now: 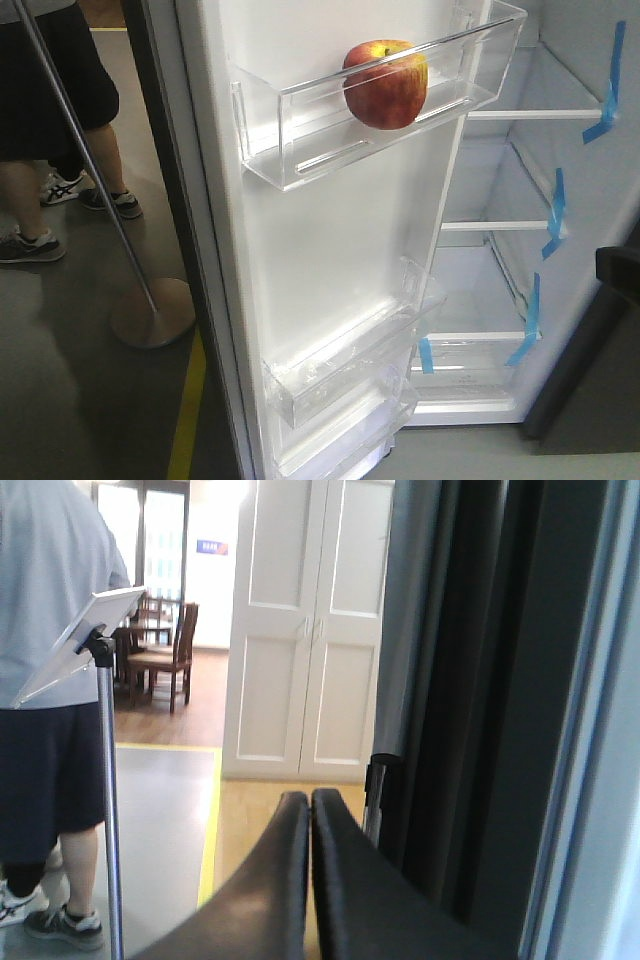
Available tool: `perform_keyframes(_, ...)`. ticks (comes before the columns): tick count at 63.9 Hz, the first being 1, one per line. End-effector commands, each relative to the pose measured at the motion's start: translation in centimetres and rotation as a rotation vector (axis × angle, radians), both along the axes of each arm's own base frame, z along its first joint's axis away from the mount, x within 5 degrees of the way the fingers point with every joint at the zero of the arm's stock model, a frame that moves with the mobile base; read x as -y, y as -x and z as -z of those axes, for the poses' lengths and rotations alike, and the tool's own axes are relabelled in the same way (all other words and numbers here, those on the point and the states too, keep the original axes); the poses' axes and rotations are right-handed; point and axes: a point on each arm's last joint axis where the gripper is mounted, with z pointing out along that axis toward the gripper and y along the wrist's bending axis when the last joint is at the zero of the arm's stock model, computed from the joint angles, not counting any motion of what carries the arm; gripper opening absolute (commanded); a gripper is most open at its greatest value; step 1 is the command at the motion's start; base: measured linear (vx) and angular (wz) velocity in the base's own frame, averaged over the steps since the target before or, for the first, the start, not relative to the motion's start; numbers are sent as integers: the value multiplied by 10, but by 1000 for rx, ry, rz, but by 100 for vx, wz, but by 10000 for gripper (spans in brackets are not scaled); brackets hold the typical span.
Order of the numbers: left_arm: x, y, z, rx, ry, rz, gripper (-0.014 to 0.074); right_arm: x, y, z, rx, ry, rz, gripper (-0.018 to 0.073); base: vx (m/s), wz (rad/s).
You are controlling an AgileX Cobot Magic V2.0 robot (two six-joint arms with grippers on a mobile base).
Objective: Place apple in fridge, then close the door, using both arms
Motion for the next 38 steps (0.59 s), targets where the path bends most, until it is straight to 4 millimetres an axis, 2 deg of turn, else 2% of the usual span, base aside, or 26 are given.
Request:
perform_keyframes(1,1,-19,-37,0,8,2,-5,2,-1,-14,94,-11,19,550,0,0)
perform_keyframes(11,4,-57,-71,-85,-21,1,-5,2,-1,-14,94,-11,19,550,0,0)
perform_keyframes(20,6,-96,-87,-147,-52,1,-5,2,0,-14,91,-10,18,550,0,0)
perform_keyframes(30,8,-124,-88,-196,-55,2,-5,2,0,-14,91,-10,18,550,0,0)
perform_keyframes(38,9,-138,-81,-232,-57,3,-5,2,0,-14,91,-10,18,550,0,0)
